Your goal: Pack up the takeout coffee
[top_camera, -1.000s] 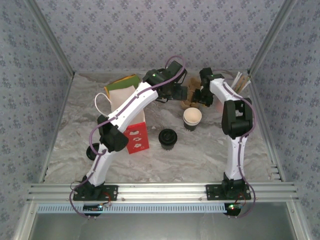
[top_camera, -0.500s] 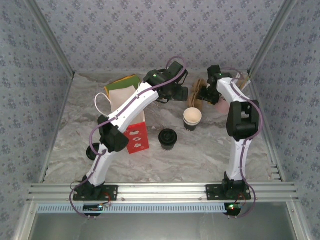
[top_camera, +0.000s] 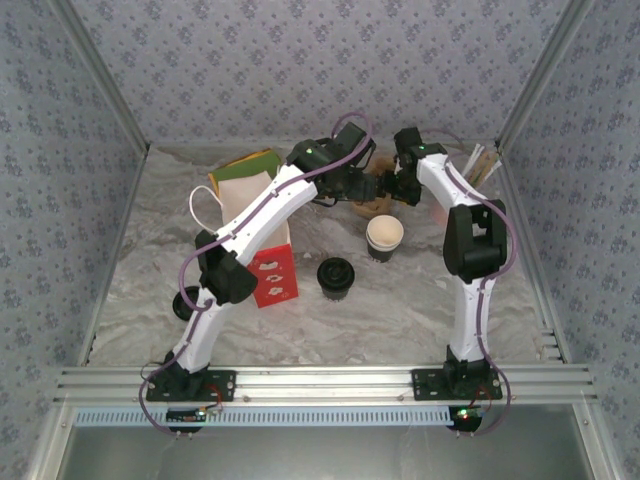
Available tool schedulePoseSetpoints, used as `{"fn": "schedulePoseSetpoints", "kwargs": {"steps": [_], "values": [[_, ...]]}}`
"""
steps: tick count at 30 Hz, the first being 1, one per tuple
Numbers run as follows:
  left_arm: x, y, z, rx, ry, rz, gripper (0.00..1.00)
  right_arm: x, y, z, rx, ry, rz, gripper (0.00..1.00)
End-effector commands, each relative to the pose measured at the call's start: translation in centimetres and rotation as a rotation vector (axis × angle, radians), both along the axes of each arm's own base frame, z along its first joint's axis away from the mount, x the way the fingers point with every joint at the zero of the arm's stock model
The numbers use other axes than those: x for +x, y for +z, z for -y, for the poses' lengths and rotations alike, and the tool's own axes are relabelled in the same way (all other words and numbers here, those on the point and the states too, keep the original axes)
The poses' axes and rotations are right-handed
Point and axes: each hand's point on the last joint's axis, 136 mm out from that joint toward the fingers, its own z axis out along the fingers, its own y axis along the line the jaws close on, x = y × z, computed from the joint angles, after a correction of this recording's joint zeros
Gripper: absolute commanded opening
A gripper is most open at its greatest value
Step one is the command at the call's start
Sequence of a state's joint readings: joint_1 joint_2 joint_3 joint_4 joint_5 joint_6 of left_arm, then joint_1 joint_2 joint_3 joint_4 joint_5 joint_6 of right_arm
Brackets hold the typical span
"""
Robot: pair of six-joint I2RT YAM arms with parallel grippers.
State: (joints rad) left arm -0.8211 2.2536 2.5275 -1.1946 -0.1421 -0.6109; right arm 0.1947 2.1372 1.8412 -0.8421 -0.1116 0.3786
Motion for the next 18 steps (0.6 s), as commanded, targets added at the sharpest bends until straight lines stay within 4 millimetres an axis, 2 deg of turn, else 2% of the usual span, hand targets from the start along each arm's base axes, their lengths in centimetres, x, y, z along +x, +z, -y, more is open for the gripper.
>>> {"fn": "schedulePoseSetpoints", "kwargs": {"steps": [1, 9, 18], "values": [[-0.4, 0.0, 0.3, 0.002, -0.023, -0.010, 0.85, -0.4, 1.5, 1.1, -0.001, -0.046, 0.014, 0.66], [-0.6, 0.1, 0.2, -0.003, -0.023, -0.009, 0.85, 0.0, 0.2, -1.0, 0.172, -0.066, -0.019, 0.66], [-0.8, 0.1, -0.2, 0.004, -0.016, -0.008, 0.85, 0.7, -2.6, -1.8, 0.189, -0.095, -0.080, 0.61]]}}
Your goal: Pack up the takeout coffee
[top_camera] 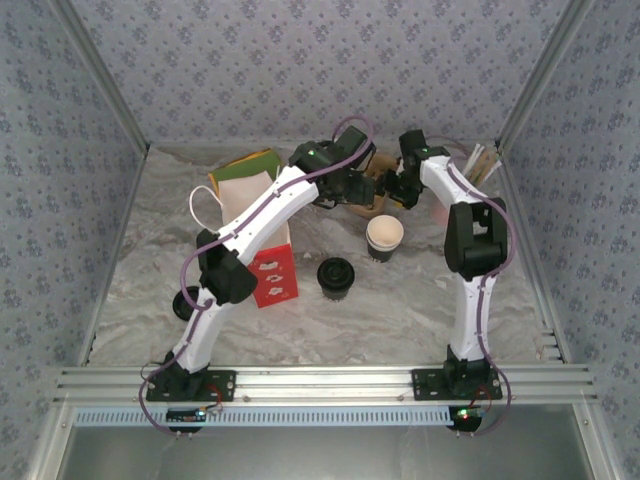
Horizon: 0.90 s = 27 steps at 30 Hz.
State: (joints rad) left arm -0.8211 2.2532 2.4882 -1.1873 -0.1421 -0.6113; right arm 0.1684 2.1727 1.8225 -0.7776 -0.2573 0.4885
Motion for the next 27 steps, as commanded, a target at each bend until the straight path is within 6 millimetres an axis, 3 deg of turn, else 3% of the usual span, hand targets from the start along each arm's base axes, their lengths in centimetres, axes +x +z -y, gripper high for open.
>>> {"fn": "schedulePoseSetpoints", "kwargs": {"steps": [1, 8, 14, 24, 27], "values": [[-0.6, 1.4, -0.1, -0.020, -0.015, 0.014, 0.85, 0.1, -1.4, -0.5, 0.020, -0.016, -0.043, 0.60], [-0.7, 1.6, -0.1, -0.024, -0.013, 0.016, 0.85, 0.2, -1.9, -0.6, -0.029, 0.017, -0.050, 0.50], [-0.9, 1.7, -0.2, -0.023, -0.012, 0.018, 0.85, -0.6, -1.3, 1.5, -0.097, 0.014, -0.055, 0.40], [-1.1, 1.6, 0.3, -0.034, -0.021, 0.015, 0.85, -1.9, -0.4, 5.9, -0.171, -0.020, -0.058, 0.40], [-1.2, 1.6, 0.4, -0.035, -0.025, 0.014, 0.85, -1.9, 0.0, 6.2, -0.135, -0.023, -0.039, 0.43]]}}
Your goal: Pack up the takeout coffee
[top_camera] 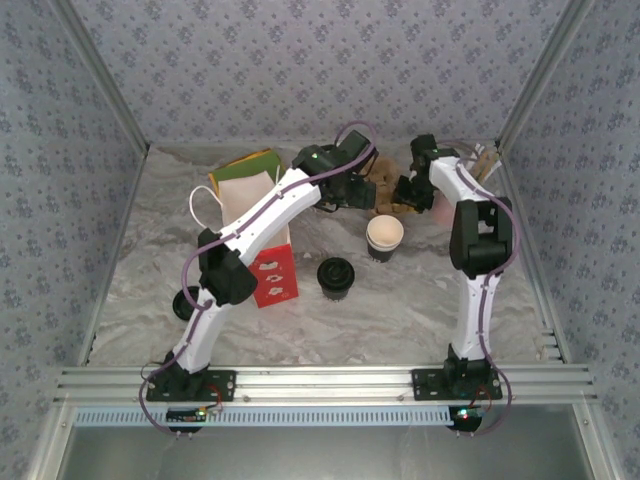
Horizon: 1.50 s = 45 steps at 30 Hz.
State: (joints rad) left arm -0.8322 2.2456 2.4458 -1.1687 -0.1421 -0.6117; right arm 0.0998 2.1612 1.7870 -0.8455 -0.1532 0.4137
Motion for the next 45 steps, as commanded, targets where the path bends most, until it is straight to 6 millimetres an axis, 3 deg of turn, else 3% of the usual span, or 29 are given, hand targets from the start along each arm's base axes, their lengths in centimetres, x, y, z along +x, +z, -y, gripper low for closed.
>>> {"fn": "schedulePoseSetpoints", "kwargs": {"steps": [1, 10, 24, 31, 45], "values": [[-0.7, 2.5, 0.1, -0.047, -0.014, 0.026, 0.85, -0.4, 1.7, 0.7, 0.000, 0.017, 0.030, 0.45], [-0.9, 2.6, 0.0, -0.042, -0.017, 0.029, 0.85, -0.4, 3.3, 0.5, -0.023, 0.030, 0.061, 0.47], [-1.0, 2.6, -0.1, -0.036, -0.014, 0.030, 0.85, -0.8, 3.2, 0.0, -0.020, 0.041, 0.055, 0.36], [-1.2, 2.6, -0.1, -0.036, -0.014, 0.031, 0.85, -1.0, 3.0, -0.2, -0.012, 0.043, 0.049, 0.24], [-1.1, 2.8, -0.2, -0.041, -0.010, 0.036, 0.85, -0.9, 5.6, -1.3, 0.131, 0.044, 0.151, 0.14]]}}
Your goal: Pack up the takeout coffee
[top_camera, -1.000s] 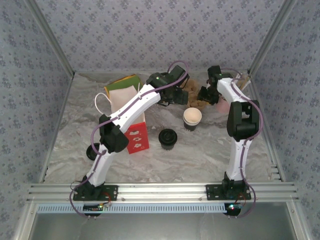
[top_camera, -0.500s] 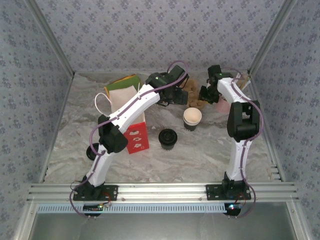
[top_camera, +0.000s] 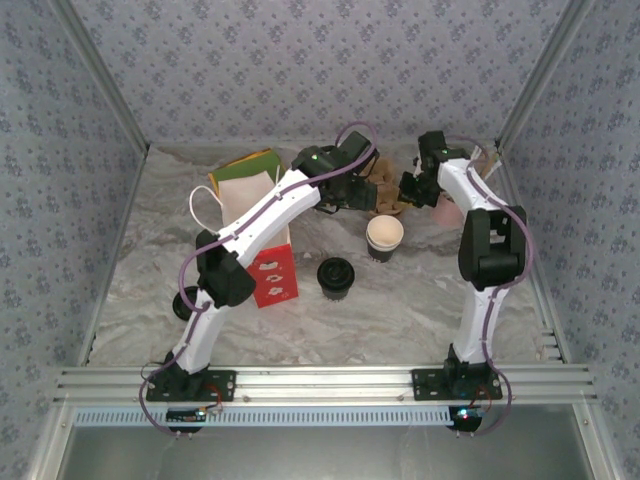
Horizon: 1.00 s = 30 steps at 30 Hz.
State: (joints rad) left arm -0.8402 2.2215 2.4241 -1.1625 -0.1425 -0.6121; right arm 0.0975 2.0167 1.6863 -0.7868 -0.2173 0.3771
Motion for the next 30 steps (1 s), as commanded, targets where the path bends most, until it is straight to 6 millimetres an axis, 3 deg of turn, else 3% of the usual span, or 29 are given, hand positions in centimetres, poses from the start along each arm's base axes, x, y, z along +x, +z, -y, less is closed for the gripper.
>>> {"fn": "schedulePoseSetpoints", "kwargs": {"steps": [1, 3, 9, 18, 30], "values": [[-0.7, 2.4, -0.2, -0.035, -0.004, 0.031, 0.85, 0.1, 1.7, -0.5, 0.088, -0.008, 0.050, 0.13], [-0.6, 2.4, -0.3, -0.033, -0.002, 0.033, 0.85, 0.0, 1.6, -0.4, 0.100, -0.013, 0.050, 0.09], [-0.6, 2.5, -0.3, -0.033, -0.001, 0.035, 0.85, -0.3, 1.3, -0.3, 0.105, -0.014, 0.046, 0.09], [-0.8, 2.4, -0.4, -0.029, -0.001, 0.031, 0.85, -0.5, -0.5, 0.2, 0.094, -0.023, 0.014, 0.22], [-0.7, 2.4, -0.3, -0.033, -0.003, 0.033, 0.85, -0.4, -2.0, 0.6, 0.096, -0.029, -0.007, 0.26]]}}
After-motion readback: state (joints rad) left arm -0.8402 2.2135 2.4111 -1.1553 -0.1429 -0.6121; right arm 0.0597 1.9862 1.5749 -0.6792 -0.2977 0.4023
